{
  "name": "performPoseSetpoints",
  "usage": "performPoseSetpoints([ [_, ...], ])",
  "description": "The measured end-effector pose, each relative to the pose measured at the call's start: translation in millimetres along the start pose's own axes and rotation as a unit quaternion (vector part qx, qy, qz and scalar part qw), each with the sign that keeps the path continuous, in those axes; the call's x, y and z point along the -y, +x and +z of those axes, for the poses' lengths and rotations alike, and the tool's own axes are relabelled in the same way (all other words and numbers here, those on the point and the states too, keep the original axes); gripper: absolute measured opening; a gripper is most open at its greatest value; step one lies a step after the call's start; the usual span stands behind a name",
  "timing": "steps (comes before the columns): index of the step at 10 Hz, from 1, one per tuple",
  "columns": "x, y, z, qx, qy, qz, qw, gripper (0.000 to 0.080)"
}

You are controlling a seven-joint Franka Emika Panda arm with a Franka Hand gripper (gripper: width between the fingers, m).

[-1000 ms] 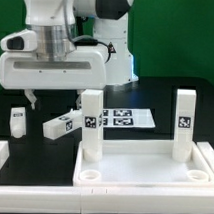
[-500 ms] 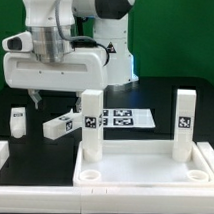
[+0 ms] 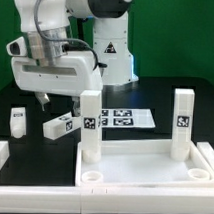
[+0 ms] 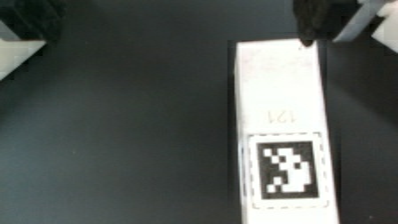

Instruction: Assemble desk

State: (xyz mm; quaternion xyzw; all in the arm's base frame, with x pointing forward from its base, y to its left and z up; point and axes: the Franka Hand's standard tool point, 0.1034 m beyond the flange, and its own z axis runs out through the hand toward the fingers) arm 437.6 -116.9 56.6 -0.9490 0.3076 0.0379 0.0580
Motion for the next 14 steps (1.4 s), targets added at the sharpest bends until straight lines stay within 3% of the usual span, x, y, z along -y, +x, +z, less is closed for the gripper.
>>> performPoseSetpoints([
  [1, -6.9, -1.6, 2.6, 0.013, 0.005, 0.003, 1.0, 0.0649],
  [3, -16.3, -14.5, 6.3, 0.127, 0.023, 0.03, 0.991, 0.0649],
  [4, -19.3, -9.6, 6.6, 0.163, 0.028, 0.038, 0.985, 0.0649],
  [8, -17.3, -18.3, 8.7, 0.302, 0.037, 0.039, 0.952, 0.0649],
  [12, -36.4, 2.6, 29.5, 0.421, 0.061, 0.039, 0.904, 0.0649],
  [14, -31.8, 3.8, 28.3, 0.413, 0.06, 0.032, 0.908, 0.0649],
])
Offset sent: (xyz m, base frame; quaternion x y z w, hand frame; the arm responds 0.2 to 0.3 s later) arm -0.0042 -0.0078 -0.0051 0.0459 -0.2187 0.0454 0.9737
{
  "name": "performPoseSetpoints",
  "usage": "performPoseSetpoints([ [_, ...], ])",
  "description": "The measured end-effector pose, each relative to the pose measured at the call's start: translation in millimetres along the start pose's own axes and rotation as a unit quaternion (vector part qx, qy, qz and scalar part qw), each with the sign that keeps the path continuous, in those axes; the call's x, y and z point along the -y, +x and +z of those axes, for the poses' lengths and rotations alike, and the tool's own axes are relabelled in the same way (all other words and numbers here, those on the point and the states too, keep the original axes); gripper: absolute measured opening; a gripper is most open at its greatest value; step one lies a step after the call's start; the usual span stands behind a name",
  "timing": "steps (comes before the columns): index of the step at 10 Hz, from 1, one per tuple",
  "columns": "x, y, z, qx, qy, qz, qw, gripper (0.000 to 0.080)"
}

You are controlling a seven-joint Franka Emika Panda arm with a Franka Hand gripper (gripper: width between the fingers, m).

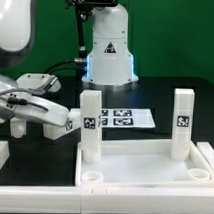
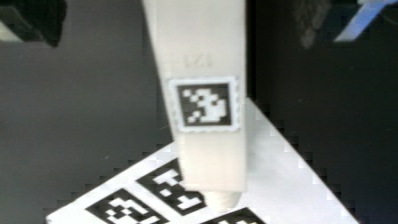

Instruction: Assemble desk

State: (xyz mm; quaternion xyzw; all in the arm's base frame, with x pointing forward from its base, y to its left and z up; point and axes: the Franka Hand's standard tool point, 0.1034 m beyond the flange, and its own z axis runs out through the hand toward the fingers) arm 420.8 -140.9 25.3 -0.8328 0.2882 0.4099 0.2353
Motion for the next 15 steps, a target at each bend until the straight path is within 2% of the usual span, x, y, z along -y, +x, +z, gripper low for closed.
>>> performPoseSetpoints([
  [1, -1.9, -0.3, 2.3, 0.006, 0.001, 0.004, 1.0, 0.0649],
  [2, -7.8, -3.2, 8.1, 0.039, 0.008, 0.023, 0.999, 0.0649],
  [6, -3.6, -1.4, 13.8, 0.062, -0.002, 0.032, 0.998, 0.0649],
  [8, -3.5, -1.6, 13.8, 0.062, -0.001, 0.032, 0.998, 0.0649],
  [9, -3.5, -1.6, 13.8, 0.062, -0.001, 0.032, 0.998, 0.0504],
  [10, -3.5, -1.6, 13.8, 0.062, -0.001, 0.032, 0.998, 0.0504],
  [11, -3.4, -1.7, 13.8, 0.062, -0.001, 0.032, 0.998, 0.0321],
  [12, -3.2, -1.9, 13.9, 0.063, -0.001, 0.031, 0.998, 0.0321],
  [13, -3.2, -1.9, 13.9, 0.063, -0.001, 0.031, 0.998, 0.0282],
  [15, -3.2, -1.9, 13.9, 0.063, -0.001, 0.031, 0.998, 0.0282],
])
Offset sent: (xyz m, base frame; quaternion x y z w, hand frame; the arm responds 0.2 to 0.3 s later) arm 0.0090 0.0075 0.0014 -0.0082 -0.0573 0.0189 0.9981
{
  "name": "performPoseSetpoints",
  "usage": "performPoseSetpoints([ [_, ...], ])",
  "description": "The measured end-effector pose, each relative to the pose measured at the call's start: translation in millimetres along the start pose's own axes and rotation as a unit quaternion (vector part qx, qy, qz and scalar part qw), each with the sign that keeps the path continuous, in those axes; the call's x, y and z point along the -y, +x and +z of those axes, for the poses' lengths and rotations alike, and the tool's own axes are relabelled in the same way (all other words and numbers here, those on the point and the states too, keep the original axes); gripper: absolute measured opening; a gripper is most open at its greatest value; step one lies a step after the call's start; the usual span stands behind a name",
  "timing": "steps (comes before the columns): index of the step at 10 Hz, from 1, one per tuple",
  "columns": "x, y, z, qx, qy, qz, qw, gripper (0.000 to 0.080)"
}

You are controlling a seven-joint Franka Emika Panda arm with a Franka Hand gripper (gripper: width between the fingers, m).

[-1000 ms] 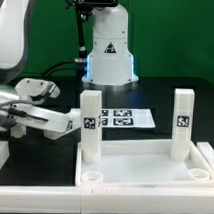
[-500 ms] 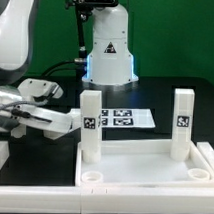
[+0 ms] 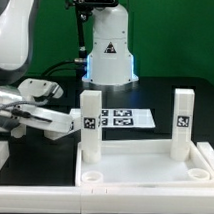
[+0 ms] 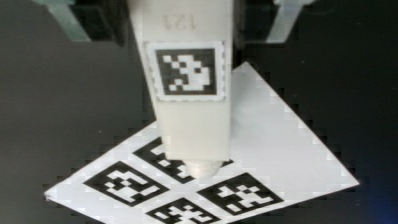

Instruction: Assemble desk

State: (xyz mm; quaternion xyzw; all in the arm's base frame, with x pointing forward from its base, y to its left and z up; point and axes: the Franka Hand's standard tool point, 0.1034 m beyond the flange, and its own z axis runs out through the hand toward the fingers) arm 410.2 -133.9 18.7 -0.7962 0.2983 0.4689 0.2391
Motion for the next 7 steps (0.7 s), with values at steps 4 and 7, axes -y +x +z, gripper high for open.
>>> performPoseSetpoints([
  [4, 19.7, -25.5, -35.4, -0.035, -0.001, -0.07, 0.997, 0.0282],
  [7, 30.7, -32.6, -55.8, -0.165, -0.001, -0.092, 0.982, 0.0282],
])
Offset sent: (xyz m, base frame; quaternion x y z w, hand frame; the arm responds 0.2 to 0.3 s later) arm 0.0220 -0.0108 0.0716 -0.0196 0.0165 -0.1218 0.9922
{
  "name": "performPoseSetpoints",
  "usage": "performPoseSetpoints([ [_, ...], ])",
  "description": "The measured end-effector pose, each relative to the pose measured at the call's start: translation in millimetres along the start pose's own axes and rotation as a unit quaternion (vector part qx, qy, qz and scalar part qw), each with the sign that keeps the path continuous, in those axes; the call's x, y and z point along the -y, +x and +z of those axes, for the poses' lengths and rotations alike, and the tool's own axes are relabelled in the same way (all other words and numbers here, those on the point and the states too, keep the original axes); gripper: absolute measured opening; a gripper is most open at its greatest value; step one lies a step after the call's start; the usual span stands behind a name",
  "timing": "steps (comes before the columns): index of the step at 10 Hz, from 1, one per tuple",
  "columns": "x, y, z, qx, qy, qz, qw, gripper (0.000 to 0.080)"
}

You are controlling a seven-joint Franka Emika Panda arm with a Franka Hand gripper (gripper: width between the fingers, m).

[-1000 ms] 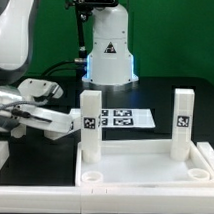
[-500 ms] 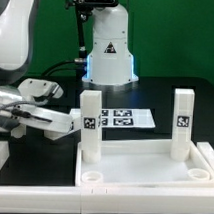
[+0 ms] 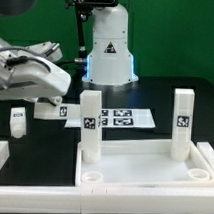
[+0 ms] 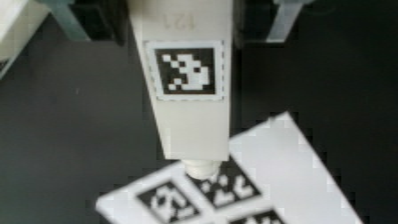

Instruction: Assemble desk

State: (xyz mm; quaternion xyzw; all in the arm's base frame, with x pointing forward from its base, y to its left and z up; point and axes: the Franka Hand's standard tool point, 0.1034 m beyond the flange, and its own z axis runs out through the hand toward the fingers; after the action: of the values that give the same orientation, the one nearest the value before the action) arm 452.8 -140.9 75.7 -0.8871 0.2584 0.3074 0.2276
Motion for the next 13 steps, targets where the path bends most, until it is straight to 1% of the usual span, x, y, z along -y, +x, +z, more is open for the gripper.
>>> performPoseSetpoints([
  [1, 1.0, 1.4, -3.7, -0.034, -0.005, -0.005, 0.999, 0.0282],
  [2, 5.7, 0.9, -17.0, -0.06, -0.008, -0.023, 0.998, 0.0282],
  [3, 20.0, 1.7, -43.6, -0.094, -0.014, -0.054, 0.994, 0.0282],
  [4, 42.7, 3.3, -69.4, -0.149, -0.037, -0.101, 0.983, 0.0282],
  [5, 58.0, 4.2, -72.9, -0.192, -0.046, -0.119, 0.973, 0.0282],
  [6, 56.7, 6.0, -70.8, -0.231, -0.044, -0.118, 0.965, 0.0282],
  [7, 50.0, 6.6, -71.0, -0.26, -0.045, -0.112, 0.958, 0.0284],
  [8, 52.2, 12.2, -78.0, -0.294, -0.056, -0.117, 0.947, 0.0284],
  [9, 69.1, 20.6, -93.4, -0.345, -0.073, -0.136, 0.926, 0.0284],
  [10, 90.1, 21.4, -106.0, -0.379, -0.084, -0.156, 0.908, 0.0284],
  [11, 111.9, 19.9, -111.7, -0.417, -0.1, -0.177, 0.886, 0.0284],
  [12, 134.9, 14.0, -112.6, -0.453, -0.102, -0.184, 0.867, 0.0284],
  [13, 152.0, 5.6, -106.9, -0.489, -0.097, -0.187, 0.847, 0.0284],
])
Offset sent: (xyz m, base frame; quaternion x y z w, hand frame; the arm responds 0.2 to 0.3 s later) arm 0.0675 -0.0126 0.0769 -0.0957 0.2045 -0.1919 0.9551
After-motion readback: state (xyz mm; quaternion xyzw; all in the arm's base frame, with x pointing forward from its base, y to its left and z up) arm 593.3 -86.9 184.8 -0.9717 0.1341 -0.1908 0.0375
